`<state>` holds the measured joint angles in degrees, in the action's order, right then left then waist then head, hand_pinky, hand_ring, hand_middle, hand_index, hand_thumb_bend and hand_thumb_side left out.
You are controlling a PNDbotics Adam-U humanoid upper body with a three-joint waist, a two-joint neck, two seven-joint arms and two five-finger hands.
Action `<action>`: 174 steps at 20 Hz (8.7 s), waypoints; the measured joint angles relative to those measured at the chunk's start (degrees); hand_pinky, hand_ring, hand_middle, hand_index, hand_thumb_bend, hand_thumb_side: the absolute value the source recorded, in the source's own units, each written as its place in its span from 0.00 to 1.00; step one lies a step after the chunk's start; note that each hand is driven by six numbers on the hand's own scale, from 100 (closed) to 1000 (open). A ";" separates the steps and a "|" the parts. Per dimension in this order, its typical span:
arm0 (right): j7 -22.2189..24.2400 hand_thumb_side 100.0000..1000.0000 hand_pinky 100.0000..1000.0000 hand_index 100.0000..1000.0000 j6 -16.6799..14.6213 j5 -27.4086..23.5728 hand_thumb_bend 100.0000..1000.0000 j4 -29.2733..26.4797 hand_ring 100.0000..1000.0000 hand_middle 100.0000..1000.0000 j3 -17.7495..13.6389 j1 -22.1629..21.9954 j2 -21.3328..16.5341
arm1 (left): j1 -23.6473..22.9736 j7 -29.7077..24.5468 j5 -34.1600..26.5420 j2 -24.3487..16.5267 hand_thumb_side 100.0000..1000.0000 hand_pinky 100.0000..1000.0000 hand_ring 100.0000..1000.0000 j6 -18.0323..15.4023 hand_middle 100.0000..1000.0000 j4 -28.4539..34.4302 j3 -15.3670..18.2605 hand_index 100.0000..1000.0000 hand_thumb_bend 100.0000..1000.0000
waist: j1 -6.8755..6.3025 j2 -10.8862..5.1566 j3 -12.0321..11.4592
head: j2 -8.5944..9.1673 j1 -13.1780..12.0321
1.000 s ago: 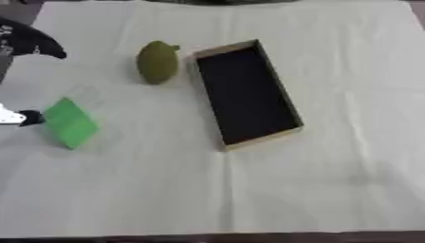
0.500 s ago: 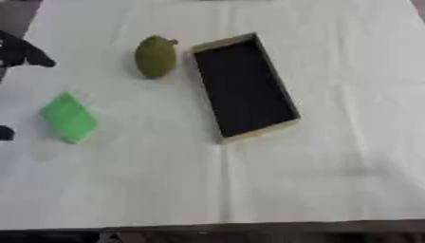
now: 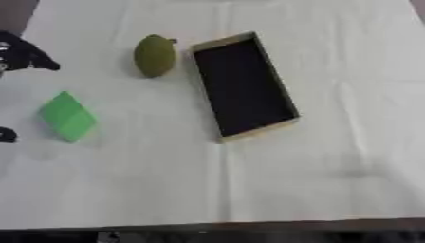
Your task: Pick up objects on the table and place them in the box.
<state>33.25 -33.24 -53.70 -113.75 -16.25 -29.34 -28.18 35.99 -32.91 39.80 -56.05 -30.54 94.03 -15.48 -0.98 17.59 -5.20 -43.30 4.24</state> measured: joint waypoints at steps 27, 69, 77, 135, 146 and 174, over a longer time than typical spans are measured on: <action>0.00 0.41 1.00 0.99 0.00 4.03 0.00 0.00 1.00 0.60 2.74 0.63 0.96 | 5.76 0.86 4.24 6.31 0.30 0.91 0.88 -0.86 0.80 -10.63 -5.40 0.93 0.54 | 0.61 0.49 1.24 | 0.06 -1.13; 0.00 0.41 1.00 1.00 0.00 10.35 0.00 0.00 1.00 0.59 5.03 0.53 4.39 | 7.35 0.41 5.97 8.88 0.24 0.75 0.66 -0.41 0.42 -16.11 -6.73 0.61 0.30 | 0.43 0.80 1.60 | 0.98 -2.76; 0.00 0.41 1.00 1.00 0.00 10.95 0.00 0.00 1.00 0.59 5.02 0.08 4.83 | 7.62 0.48 4.10 8.95 0.20 0.70 0.59 -0.48 0.41 -10.57 -4.09 0.60 0.23 | 0.42 0.86 1.28 | 1.00 -2.43; 0.00 0.41 1.00 1.00 0.00 8.57 0.00 0.00 1.00 0.58 7.08 2.21 0.80 | 32.94 1.01 23.22 50.19 0.54 0.99 0.94 -1.01 0.86 -38.79 -5.77 0.95 0.40 | -0.56 0.13 4.02 | -0.08 -1.98; 0.00 0.41 1.00 1.00 0.00 8.66 0.00 0.00 1.00 0.58 7.10 2.05 0.92 | 33.19 0.06 19.20 46.55 0.16 0.94 0.92 -0.07 0.81 -32.32 -2.63 0.92 0.38 | -0.31 0.13 3.35 | -0.07 -1.63; 0.00 0.41 1.00 1.00 0.00 9.08 0.00 0.00 1.00 0.58 6.79 2.10 2.00 | 32.09 -3.26 31.23 40.70 0.25 0.90 0.92 3.25 0.79 -45.46 7.85 0.91 0.39 | 0.90 0.84 3.23 | 1.25 -2.03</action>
<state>33.25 -33.24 -44.63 -113.75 -9.46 -27.24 -26.18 68.08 -36.17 71.04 -15.34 -27.29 48.57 -7.63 -0.07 18.44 -1.96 -42.05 2.21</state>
